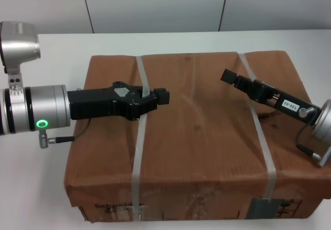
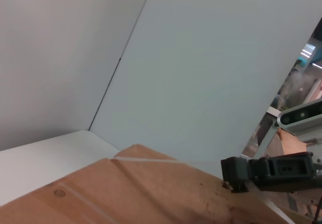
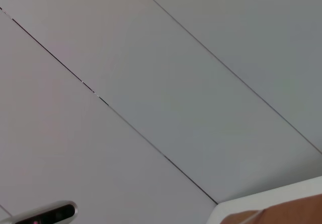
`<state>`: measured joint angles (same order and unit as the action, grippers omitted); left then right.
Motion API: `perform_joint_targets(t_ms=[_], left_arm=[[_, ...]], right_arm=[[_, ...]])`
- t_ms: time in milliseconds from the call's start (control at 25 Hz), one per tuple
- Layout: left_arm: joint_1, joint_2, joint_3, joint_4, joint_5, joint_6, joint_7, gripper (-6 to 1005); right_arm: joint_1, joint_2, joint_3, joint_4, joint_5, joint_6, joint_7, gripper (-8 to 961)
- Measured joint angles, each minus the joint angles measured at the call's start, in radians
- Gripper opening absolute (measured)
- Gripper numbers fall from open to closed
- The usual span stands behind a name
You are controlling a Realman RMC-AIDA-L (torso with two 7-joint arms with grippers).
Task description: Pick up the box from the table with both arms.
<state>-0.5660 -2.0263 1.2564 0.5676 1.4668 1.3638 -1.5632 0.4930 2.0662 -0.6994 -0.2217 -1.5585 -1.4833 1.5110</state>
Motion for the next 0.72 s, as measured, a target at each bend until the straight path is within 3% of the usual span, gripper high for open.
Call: perform_joint_targets(t_ms=[720], left_arm=[[0.001,-0.001,0.0,0.0,-0.002,0.0,0.003,109]], right_arm=[[-0.001,0.0,0.0,-0.001,0.001,0.0,0.0,12]])
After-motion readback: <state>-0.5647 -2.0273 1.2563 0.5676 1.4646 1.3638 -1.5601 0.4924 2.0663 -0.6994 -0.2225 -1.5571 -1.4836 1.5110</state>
